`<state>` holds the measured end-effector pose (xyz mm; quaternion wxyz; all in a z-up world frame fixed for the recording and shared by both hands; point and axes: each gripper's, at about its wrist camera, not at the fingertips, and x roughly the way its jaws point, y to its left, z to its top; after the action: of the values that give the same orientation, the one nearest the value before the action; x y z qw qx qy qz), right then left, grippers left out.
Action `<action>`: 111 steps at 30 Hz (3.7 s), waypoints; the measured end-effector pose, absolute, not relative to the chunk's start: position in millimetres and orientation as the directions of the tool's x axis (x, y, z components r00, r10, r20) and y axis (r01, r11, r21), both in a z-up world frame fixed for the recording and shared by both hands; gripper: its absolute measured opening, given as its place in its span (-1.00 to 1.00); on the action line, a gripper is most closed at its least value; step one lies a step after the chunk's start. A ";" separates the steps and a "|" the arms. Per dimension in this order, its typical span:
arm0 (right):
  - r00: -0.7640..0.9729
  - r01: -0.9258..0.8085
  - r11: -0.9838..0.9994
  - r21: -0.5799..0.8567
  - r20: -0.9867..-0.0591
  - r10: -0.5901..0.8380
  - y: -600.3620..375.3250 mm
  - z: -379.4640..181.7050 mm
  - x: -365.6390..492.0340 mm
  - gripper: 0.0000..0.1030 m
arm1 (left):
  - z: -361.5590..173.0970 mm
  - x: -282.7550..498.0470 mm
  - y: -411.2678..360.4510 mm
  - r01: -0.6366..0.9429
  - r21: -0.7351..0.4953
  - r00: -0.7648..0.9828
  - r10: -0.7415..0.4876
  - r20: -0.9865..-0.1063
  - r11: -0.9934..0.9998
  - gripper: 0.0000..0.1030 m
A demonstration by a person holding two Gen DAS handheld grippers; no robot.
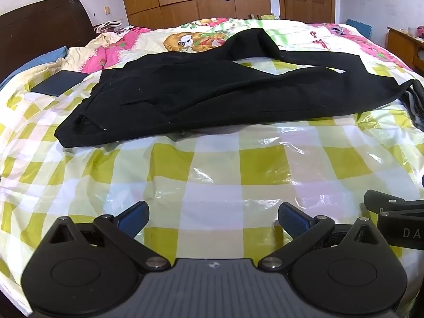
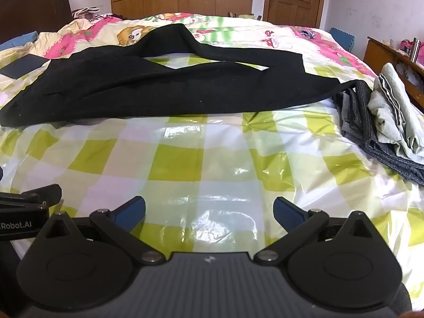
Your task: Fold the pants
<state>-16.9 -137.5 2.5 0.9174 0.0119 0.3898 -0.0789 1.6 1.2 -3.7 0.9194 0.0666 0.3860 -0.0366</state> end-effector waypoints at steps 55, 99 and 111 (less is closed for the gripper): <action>0.609 -0.568 0.805 -0.171 -0.745 0.271 91.5 -23.2 201.8 0.68 | -33.8 202.7 255.5 0.108 0.132 0.709 0.016 -0.705 0.985 0.97; 0.636 0.178 0.963 0.201 -0.770 0.043 -203.7 34.5 86.7 -0.08 | 53.0 79.8 152.3 0.199 0.140 0.743 -0.056 -0.667 0.970 -0.09; 0.713 0.492 0.738 0.462 -0.700 -0.038 -373.4 -2.7 83.1 0.04 | 13.5 121.1 -51.0 0.532 0.072 0.594 -0.311 -0.742 0.844 -0.09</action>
<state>83.1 -373.4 -2.7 0.8654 0.3281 0.3463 -0.1532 121.1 -51.0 13.5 0.8808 0.1449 0.3820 -0.2393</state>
